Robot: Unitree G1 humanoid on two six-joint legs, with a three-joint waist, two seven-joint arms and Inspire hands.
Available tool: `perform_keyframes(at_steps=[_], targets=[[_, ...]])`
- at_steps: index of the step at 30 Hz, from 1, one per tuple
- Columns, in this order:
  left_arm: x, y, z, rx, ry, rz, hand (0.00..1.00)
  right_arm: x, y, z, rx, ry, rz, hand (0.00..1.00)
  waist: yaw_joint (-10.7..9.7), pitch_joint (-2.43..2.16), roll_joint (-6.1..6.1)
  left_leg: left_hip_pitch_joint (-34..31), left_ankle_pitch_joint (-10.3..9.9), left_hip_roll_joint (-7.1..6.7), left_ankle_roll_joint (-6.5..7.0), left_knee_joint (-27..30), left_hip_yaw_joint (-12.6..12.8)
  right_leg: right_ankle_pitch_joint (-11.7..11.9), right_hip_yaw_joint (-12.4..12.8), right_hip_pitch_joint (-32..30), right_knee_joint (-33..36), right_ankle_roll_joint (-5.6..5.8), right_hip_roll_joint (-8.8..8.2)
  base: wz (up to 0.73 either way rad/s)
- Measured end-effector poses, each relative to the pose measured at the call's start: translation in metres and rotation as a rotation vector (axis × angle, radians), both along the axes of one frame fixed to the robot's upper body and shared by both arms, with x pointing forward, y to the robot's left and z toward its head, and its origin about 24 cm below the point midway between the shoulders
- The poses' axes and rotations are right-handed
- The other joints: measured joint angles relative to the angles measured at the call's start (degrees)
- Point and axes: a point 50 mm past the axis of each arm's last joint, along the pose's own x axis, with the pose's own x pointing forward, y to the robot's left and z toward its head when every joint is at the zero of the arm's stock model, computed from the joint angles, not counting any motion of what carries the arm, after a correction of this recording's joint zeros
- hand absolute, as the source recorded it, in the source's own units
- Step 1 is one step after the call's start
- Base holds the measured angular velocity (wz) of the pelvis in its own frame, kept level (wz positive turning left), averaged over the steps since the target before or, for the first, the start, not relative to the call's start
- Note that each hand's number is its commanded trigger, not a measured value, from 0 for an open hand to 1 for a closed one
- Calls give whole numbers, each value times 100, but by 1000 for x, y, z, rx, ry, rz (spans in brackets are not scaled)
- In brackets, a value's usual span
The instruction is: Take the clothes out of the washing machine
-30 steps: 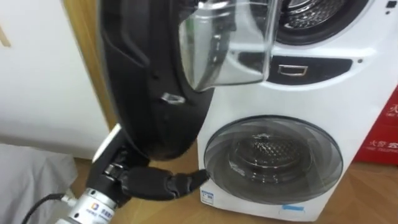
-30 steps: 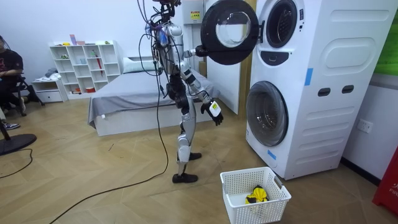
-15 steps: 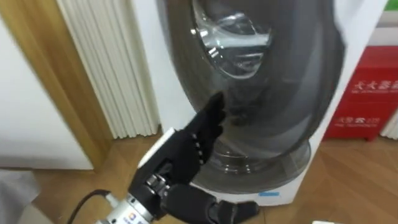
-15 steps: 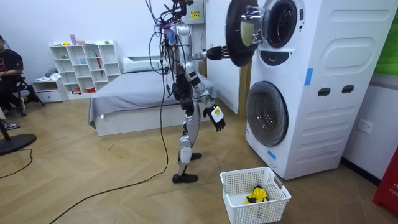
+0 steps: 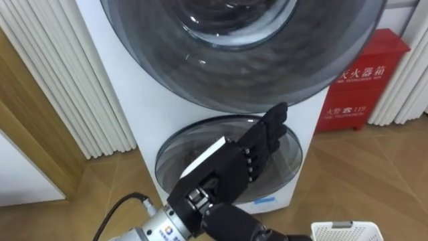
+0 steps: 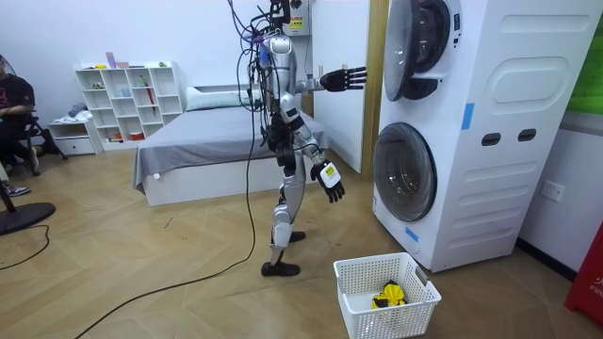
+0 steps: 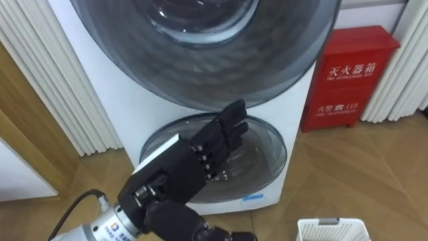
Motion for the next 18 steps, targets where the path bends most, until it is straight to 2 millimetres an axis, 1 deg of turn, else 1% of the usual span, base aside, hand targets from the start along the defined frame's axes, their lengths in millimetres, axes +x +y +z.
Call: perform_keyframes(at_steps=[3,8,9,16,18], targets=[[1,1,-3,6,14,6,0,0,1,0,6,-4,-3,0,10,2,-15,78,-46,30,-4,-4,33,5,0,42,2,-9,20,-12],[1,1,-4,8,18,6,0,-1,2,-1,10,0,8,0,13,0,-12,101,-45,44,-3,10,85,3,30,38,-20,-20,20,-6],[1,1,-4,8,18,6,0,-2,3,-1,11,3,13,0,14,6,-36,111,-45,42,-3,9,91,-10,35,39,-17,-20,17,0],[2,3,-5,10,19,15,0,-1,4,-1,21,7,20,0,31,-25,-50,108,-46,40,-5,2,102,-27,31,44,-6,-34,17,0],[2,3,-5,10,18,15,0,-1,4,-1,23,8,20,0,32,-36,-73,108,-46,38,-6,3,99,-26,18,48,-5,-36,15,0]])
